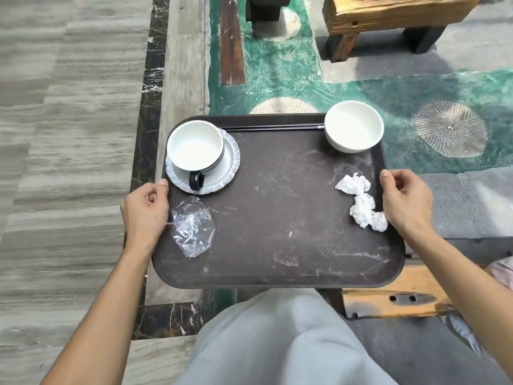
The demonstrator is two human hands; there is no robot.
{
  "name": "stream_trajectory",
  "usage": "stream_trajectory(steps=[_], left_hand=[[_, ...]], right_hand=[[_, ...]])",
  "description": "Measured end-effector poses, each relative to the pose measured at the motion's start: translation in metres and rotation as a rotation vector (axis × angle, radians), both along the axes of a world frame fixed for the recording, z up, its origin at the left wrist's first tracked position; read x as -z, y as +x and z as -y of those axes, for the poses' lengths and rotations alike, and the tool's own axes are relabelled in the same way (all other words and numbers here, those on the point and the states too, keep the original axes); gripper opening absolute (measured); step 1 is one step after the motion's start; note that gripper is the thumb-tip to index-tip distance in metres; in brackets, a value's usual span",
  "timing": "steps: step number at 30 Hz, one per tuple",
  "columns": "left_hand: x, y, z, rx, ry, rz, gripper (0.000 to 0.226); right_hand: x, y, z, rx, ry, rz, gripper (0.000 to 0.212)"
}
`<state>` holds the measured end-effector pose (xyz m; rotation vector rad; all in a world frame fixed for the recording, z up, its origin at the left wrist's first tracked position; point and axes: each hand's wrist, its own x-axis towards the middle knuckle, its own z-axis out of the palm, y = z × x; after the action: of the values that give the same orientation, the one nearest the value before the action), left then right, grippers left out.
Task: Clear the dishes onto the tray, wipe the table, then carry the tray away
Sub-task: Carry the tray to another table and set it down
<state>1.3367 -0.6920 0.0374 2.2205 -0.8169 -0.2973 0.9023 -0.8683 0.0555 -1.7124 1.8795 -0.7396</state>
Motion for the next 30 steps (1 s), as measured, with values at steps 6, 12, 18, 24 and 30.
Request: stream_trajectory(steps=[6,12,18,24,30], left_hand=[[0.005,0.005,0.089,-0.051,-0.018,0.004,0.056],[0.007,0.027,0.17,-0.035,-0.014,-0.017,0.06],[0.003,0.062,0.258,0.0,0.001,-0.008,0.06],[-0.001,0.112,0.359,0.042,-0.008,0.006,0.061],[-0.013,0.169,0.454,0.088,-0.02,0.009,0.059]], right_hand=[[-0.006,0.009,0.108,-0.036,-0.003,-0.022,0.031],[-0.008,0.027,0.192,-0.036,-0.002,-0.022,0.03],[-0.004,0.057,0.269,-0.013,0.015,-0.008,0.025],[-0.004,0.099,0.348,0.038,0.008,-0.019,0.028],[-0.009,0.145,0.419,0.098,0.003,0.006,0.029]])
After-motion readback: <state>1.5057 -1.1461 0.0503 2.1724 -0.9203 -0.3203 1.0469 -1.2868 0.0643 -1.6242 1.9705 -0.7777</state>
